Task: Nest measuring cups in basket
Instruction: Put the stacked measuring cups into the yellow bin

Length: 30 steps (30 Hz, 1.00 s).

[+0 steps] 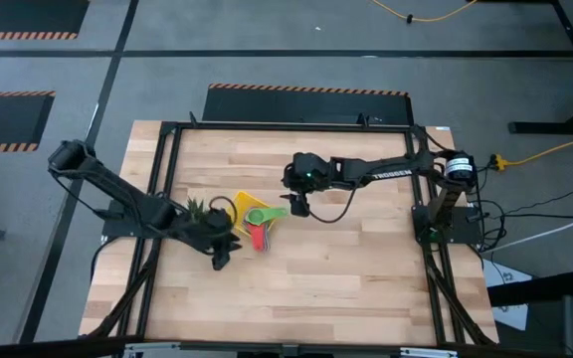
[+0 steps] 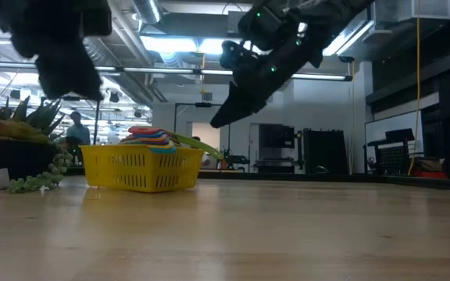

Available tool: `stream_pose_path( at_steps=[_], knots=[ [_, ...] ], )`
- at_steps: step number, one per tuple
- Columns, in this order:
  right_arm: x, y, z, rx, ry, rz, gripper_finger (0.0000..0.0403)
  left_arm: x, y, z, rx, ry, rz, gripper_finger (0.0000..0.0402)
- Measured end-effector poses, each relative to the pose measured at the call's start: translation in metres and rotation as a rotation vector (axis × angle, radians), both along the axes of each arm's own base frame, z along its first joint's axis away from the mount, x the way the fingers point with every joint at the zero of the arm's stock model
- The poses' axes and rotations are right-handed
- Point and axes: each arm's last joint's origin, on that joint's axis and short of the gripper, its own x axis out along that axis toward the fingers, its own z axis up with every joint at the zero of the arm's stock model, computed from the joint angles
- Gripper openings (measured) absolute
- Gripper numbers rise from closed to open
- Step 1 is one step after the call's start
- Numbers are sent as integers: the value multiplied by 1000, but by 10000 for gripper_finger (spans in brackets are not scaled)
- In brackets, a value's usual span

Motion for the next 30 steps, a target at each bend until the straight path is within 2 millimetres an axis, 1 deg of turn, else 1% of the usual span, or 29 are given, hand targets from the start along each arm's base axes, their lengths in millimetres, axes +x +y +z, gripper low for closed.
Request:
stream_pose_path(
  at_steps=[3, 7, 14, 17, 21, 24, 30],
  knots=[
    [-4, -1, -10, -6, -38, -3, 248, 7, -7, -13, -6, 46, 0, 115],
    [-6, 0, -18, -18, -110, -2, 248, 16, -15, -28, -9, 74, -21, 115],
    [-6, -2, -36, -52, -86, -47, 248, 29, -21, -45, -14, 81, -27, 115],
    [-5, -3, -45, -61, -62, -61, 248, 31, -23, -48, -18, 77, -27, 115],
    [-4, -3, -50, -56, -52, -64, 248, 33, -23, -48, -21, 64, -22, 115],
    [-4, -2, -50, -42, -51, -53, 248, 35, -21, -48, -24, 55, -12, 115],
    [-4, 7, -51, 13, -51, -31, 248, 38, -16, -47, -26, 42, 6, 115]
  ],
)
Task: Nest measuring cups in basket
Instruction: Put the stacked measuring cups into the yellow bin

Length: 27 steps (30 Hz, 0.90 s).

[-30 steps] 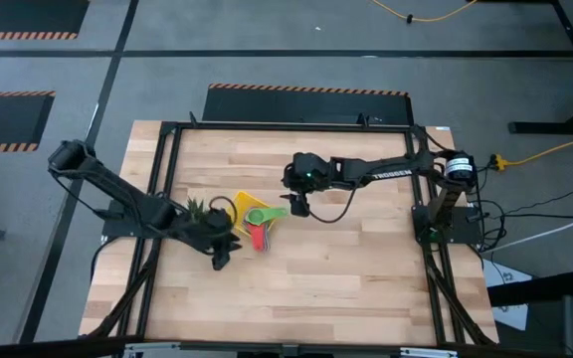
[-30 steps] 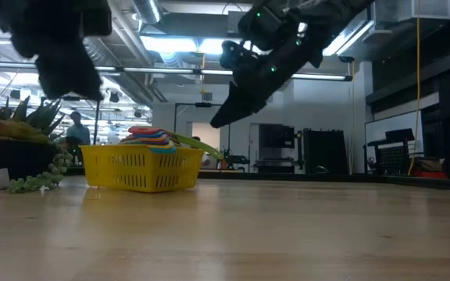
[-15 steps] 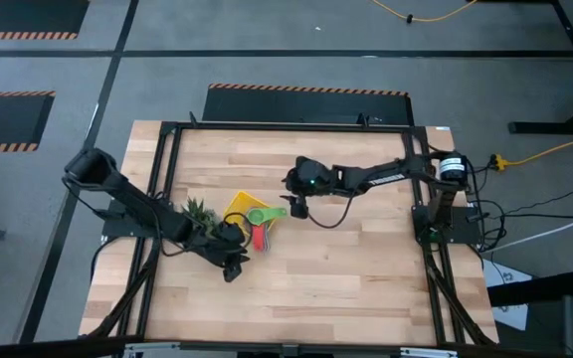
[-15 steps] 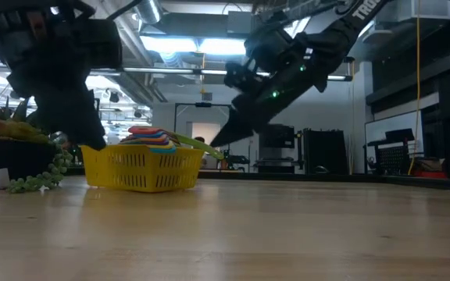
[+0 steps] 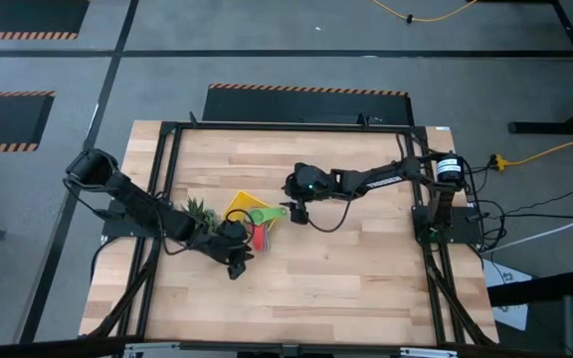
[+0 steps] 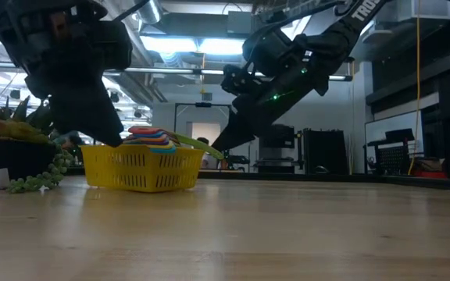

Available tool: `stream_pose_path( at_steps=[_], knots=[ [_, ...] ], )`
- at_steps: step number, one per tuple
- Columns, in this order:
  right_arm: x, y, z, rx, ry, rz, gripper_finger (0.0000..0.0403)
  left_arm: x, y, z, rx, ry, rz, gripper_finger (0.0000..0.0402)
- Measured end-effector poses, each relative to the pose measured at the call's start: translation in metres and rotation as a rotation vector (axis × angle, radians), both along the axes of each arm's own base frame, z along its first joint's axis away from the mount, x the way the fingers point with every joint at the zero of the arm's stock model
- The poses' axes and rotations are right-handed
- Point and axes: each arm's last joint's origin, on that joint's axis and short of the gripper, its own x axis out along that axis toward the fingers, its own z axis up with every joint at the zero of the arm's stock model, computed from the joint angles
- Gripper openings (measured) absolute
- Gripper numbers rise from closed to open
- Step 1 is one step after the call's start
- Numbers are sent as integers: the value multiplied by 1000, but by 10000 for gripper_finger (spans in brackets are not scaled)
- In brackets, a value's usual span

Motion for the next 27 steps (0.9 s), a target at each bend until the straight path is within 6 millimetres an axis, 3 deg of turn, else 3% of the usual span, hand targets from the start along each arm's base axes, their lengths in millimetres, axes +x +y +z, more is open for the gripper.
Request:
stream_pose_path(
  at_steps=[11, 27],
  knots=[
    [2, 17, 0, 27, -1, 27, 248, 2, 4, 0, 8, -3, 23, 115],
    [4, 76, 2, 97, -29, 136, 248, 2, 4, 1, 19, -16, 38, 115]
  ],
)
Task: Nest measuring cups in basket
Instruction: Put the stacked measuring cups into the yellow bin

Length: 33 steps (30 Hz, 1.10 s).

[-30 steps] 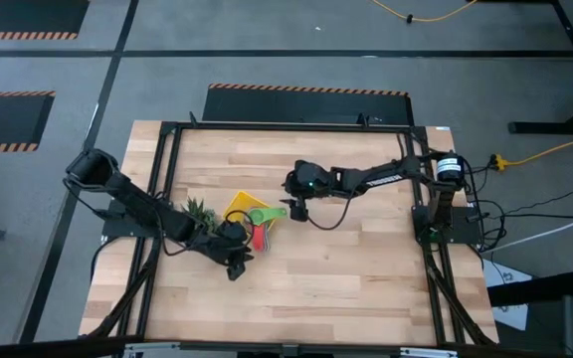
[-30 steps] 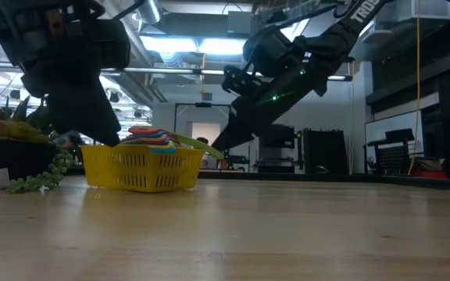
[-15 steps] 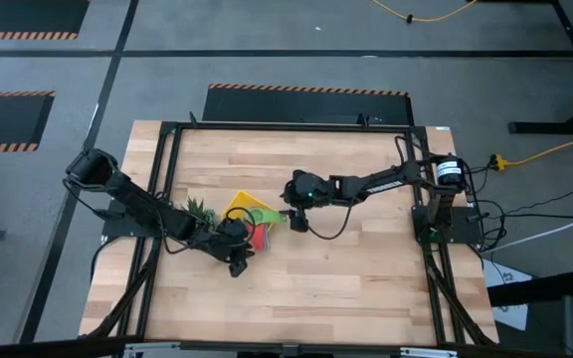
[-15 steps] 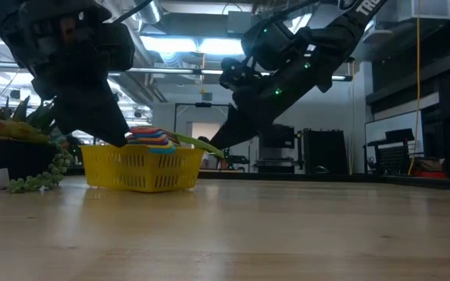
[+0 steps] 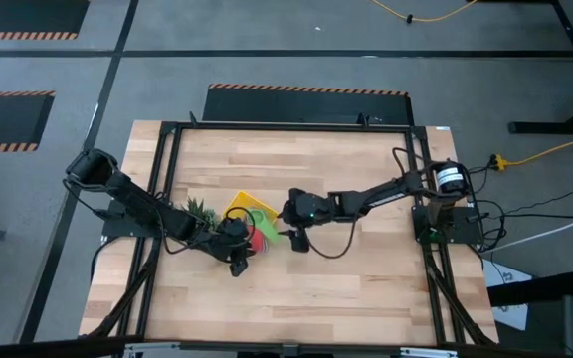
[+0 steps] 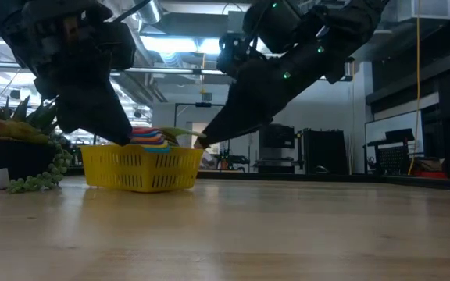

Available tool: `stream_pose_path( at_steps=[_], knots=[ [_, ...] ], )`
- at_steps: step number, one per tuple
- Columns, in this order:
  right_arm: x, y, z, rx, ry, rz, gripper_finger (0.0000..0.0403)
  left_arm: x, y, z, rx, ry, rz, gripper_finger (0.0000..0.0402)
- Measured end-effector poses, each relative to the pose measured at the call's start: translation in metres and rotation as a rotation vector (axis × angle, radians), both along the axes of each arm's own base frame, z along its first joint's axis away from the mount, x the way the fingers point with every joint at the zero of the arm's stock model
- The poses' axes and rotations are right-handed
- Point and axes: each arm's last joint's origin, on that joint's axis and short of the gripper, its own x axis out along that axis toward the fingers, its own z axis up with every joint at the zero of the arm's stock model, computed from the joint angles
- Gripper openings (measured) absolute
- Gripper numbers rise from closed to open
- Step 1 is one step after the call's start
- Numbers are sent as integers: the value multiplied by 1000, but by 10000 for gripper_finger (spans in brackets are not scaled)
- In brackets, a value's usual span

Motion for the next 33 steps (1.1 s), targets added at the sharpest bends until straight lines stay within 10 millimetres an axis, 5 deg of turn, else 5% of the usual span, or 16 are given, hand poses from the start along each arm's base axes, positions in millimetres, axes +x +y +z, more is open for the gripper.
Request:
stream_pose_path(
  at_steps=[12, 18, 26, 33],
  knots=[
    [4, 22, 10, 9, -117, 57, 248, 1, 1, 1, 10, -20, 21, 115],
    [3, 22, 12, -15, -119, 73, 248, 1, 1, 1, 8, -20, 18, 115],
    [-3, 20, 39, -81, -153, 72, 248, 1, 1, 1, 7, -18, 16, 115],
    [-5, 12, 34, -218, -89, -84, 248, 1, 1, 1, 6, -18, 15, 115]
  ],
)
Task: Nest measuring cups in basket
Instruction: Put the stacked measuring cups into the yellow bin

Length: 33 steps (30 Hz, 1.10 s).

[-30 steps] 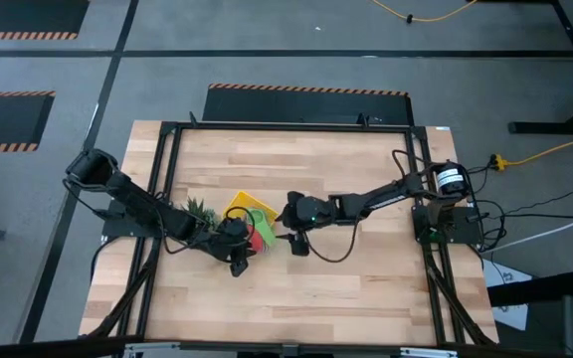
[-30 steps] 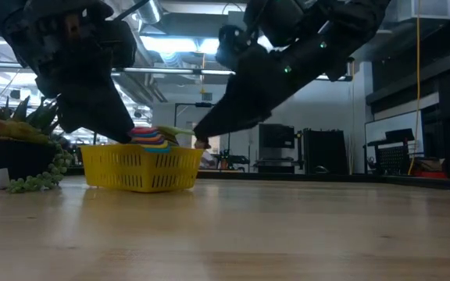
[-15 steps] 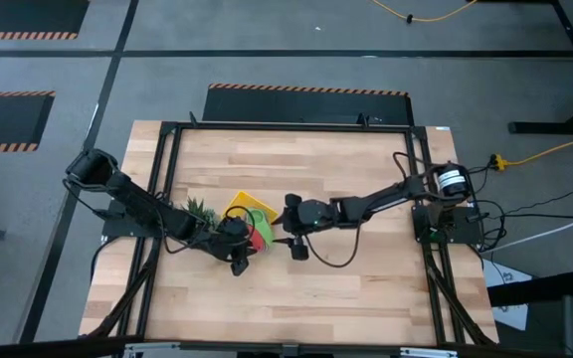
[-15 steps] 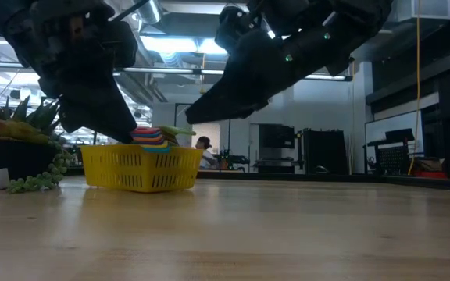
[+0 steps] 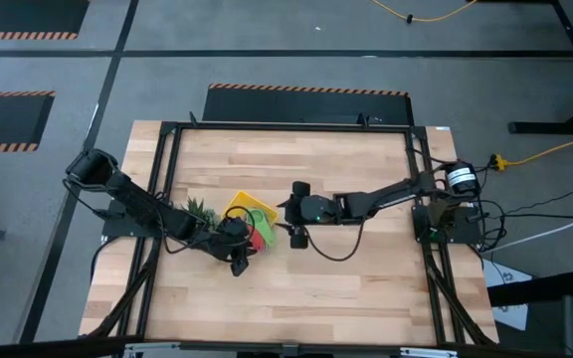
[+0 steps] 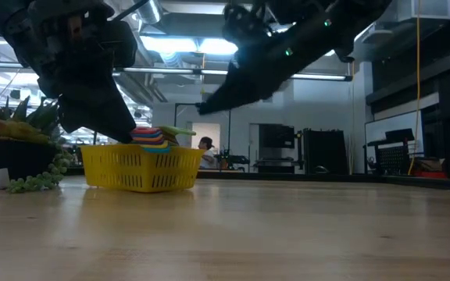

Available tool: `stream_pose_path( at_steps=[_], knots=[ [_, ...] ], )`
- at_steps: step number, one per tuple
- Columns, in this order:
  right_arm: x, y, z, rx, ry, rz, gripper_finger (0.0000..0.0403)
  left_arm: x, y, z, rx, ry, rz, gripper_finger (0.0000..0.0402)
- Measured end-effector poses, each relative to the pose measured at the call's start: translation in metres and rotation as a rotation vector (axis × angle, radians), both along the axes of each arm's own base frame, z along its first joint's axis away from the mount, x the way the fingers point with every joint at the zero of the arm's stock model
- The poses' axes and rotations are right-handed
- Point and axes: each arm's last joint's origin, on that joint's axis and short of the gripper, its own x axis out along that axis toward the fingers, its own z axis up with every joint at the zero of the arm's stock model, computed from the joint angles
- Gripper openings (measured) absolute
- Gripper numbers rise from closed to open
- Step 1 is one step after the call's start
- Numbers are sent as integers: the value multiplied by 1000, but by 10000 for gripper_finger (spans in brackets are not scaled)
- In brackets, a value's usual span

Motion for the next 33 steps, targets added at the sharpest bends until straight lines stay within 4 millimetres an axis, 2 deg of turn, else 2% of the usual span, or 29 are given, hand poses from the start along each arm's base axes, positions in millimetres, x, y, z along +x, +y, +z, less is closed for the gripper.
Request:
stream_pose_path(
  at_steps=[8, 11, 15, 19, 29, 33],
  knots=[
    [6, -1, -25, 43, 45, -34, 248, 0, 0, 0, -1, -2, 0, 115],
    [10, 2, -37, 69, 47, 3, 248, 0, 0, 0, -2, -4, 0, 115],
    [16, 6, -41, 144, -14, 46, 248, 1, 0, 1, -1, -9, 3, 115],
    [20, 11, -41, 203, -67, 81, 248, 1, 0, 1, -2, -11, 4, 115],
    [19, 15, -41, 202, -56, 93, 248, -1, -3, 2, 16, -16, -32, 115],
    [11, 16, -15, 236, -65, 146, 248, -7, -8, 15, -11, -65, -72, 115]
  ],
)
